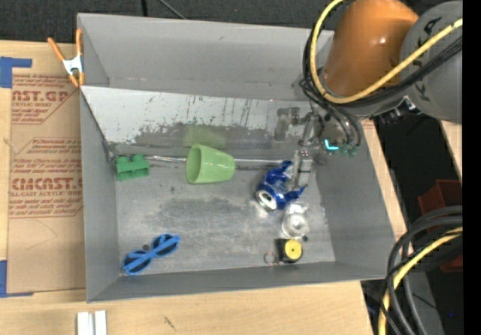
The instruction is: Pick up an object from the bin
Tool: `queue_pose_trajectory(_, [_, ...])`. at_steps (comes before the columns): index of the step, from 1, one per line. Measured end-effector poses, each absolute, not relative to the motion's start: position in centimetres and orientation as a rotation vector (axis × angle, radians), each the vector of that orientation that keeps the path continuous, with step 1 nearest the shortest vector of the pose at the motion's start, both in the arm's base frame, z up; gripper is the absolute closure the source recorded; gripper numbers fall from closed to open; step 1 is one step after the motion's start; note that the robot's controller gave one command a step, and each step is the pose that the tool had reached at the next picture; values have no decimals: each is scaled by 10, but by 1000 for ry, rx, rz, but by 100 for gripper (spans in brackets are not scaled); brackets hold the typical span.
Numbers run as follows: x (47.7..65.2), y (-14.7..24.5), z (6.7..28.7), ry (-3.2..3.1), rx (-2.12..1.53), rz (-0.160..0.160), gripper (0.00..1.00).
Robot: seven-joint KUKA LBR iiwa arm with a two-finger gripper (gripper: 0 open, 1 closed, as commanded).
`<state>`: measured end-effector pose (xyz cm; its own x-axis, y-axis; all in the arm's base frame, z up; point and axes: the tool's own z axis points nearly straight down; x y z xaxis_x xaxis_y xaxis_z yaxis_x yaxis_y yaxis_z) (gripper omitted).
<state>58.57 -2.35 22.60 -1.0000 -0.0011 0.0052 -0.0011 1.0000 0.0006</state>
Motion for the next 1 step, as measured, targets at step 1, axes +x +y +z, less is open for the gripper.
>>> queue_pose_trajectory(1, [583, -54, 67, -3093, 521, -3, 0])
